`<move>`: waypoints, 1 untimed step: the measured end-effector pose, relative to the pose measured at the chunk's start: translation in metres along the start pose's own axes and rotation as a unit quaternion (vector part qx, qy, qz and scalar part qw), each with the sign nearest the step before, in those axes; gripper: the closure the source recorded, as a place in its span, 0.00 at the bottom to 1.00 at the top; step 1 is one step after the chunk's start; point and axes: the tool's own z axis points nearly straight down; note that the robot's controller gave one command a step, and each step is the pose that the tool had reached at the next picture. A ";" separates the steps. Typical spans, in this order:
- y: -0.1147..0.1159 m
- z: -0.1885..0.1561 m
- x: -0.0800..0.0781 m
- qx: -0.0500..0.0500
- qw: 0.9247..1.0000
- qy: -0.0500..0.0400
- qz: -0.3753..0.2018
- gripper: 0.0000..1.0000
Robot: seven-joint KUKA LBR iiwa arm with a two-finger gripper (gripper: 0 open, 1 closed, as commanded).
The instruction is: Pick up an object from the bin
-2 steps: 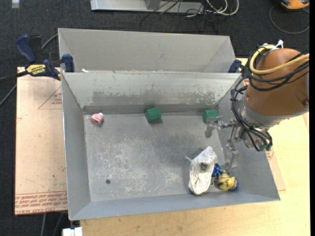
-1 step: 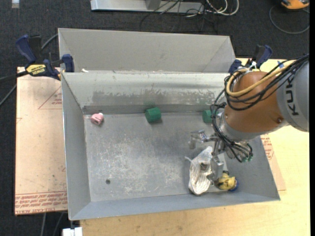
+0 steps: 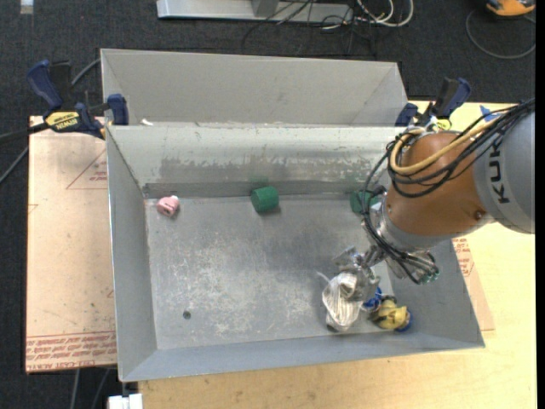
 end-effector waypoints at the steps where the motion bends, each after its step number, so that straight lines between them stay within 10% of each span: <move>1: 0.000 0.000 0.000 0.000 1.000 0.000 0.000 1.00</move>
Offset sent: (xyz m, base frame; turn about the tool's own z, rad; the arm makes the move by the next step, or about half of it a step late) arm -0.0135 0.0095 0.1171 -0.0341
